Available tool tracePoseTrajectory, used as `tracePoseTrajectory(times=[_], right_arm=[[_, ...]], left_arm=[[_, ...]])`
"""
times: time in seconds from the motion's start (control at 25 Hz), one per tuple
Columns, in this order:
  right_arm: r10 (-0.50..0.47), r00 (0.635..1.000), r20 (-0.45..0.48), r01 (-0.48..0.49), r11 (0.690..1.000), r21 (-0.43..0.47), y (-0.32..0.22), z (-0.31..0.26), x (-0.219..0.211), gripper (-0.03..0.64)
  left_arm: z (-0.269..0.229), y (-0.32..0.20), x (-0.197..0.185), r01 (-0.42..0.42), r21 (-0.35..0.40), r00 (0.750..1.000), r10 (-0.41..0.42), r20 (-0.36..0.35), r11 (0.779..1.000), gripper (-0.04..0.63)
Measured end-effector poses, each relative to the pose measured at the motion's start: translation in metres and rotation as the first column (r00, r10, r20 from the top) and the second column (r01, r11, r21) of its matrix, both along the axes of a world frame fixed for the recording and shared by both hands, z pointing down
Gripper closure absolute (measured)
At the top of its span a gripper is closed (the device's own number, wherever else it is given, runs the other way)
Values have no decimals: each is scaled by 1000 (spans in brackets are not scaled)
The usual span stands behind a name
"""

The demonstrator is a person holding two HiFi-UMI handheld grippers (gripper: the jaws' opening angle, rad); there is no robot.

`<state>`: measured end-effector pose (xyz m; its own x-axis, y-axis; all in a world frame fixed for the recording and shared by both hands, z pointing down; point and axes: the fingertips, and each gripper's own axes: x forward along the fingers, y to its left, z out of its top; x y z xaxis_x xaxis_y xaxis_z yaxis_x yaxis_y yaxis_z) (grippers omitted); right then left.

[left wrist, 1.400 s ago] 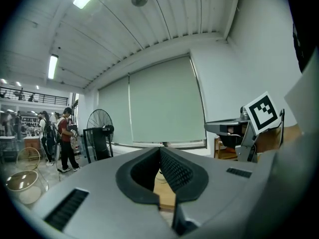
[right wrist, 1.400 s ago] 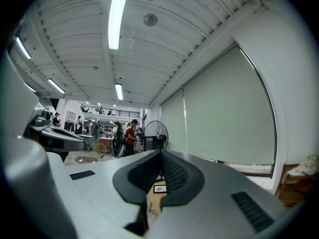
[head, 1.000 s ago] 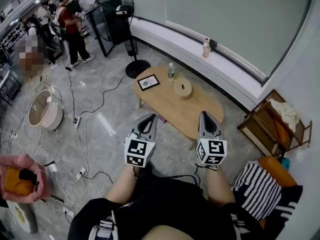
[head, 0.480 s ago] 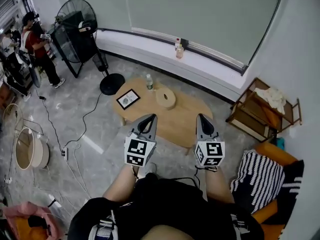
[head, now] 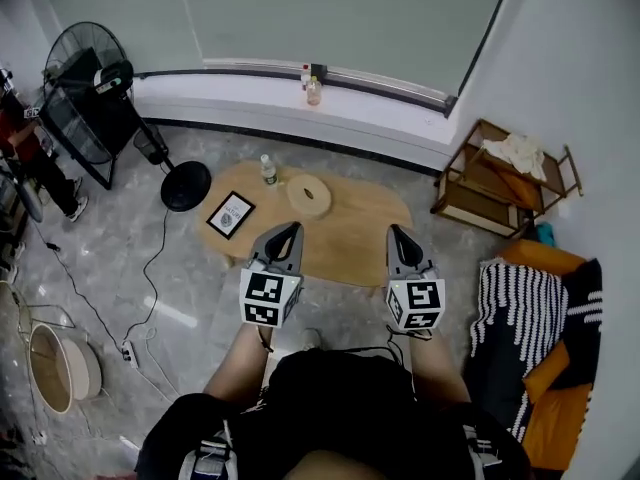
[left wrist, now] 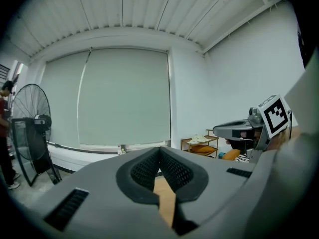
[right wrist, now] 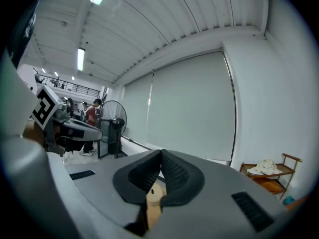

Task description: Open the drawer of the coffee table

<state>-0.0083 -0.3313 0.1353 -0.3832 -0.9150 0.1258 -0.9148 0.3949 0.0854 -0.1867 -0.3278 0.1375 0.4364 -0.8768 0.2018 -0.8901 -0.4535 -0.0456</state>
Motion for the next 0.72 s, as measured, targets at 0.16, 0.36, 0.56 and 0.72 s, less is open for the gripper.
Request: tracePoseTrajectory(times=[0.16,0.36,0.56,0.72], right_arm=[[46,999,10,-46,998,-34,2,13,1,600],[17,998,-63,-19,999,-36,24,30,-6,600],[30,999,-19,-31,998,-62,62,50,11,600],[83,996,17,-82,994,-66,88,68,35,600]], left_arm=[[12,-8,-1,-47,-16,999,47,-3,999,580],[27,1,-3,-36,-17,999,36,34,999,579],[50,39,3,-27,-65,999,29,33,998,579],[74,65,16,-31,-104,999,35,33,994,579]])
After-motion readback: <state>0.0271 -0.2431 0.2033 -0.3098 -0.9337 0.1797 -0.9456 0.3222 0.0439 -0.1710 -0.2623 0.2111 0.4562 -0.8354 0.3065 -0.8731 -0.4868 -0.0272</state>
